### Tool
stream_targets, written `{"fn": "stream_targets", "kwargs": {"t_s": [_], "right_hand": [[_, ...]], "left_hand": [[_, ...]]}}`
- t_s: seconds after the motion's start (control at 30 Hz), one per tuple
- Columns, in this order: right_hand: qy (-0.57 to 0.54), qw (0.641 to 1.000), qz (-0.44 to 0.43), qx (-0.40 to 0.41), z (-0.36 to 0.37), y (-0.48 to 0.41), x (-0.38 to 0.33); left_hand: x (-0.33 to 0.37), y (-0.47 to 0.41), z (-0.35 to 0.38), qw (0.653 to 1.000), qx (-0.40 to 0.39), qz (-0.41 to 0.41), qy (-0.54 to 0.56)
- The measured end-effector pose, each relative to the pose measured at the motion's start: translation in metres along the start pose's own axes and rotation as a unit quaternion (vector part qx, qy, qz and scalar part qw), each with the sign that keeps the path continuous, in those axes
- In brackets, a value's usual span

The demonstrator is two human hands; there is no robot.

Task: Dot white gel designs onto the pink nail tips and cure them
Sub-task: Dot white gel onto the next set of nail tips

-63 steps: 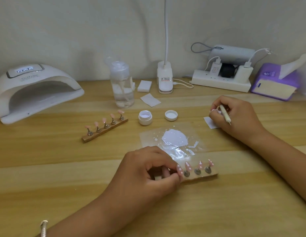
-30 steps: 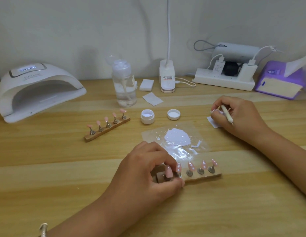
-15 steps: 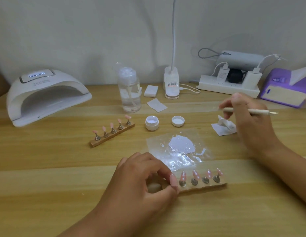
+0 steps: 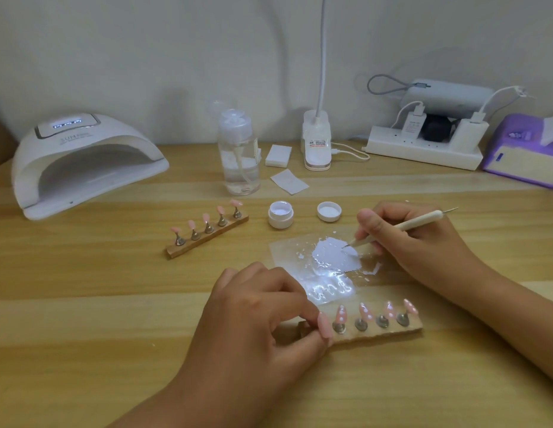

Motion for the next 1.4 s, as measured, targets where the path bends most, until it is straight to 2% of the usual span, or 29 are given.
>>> {"fn": "stream_targets", "kwargs": {"t_s": [0.17, 0.33, 0.7, 1.03, 1.4], "right_hand": [[-0.005, 1.0, -0.004, -0.006, 0.0012, 0.0004, 0.0003], [0.001, 1.0, -0.002, -0.004, 0.0017, 0.0, 0.0022], [0.007, 1.0, -0.01, -0.004, 0.0012, -0.0011, 0.003], [0.013, 1.0, -0.008, -0.004, 0.0014, -0.0018, 0.0052], [0.012, 1.0, -0.003, 0.007, 0.0014, -0.002, 0.0058]], "left_hand": [[0.0007, 0.0005, 0.001, 0.997, 0.031, 0.07, -0.031], [0.0004, 0.0005, 0.0025, 0.993, 0.051, 0.101, -0.034], [0.0017, 0.0002, 0.0024, 0.996, 0.041, 0.082, -0.015], [0.0047, 0.0002, 0.0009, 0.994, 0.047, 0.098, 0.005], [0.004, -0.0003, -0.0008, 0.994, 0.073, 0.05, 0.065]]}}
Point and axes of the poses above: each hand's wrist, its own y-axis away from the middle knuckle, its own z-axis out of the palm, x = y × z, the point moved 1 cm from there along -y, towards the middle knuckle, and after that the axes turned 3 degrees about x, right-handed, at the moved point
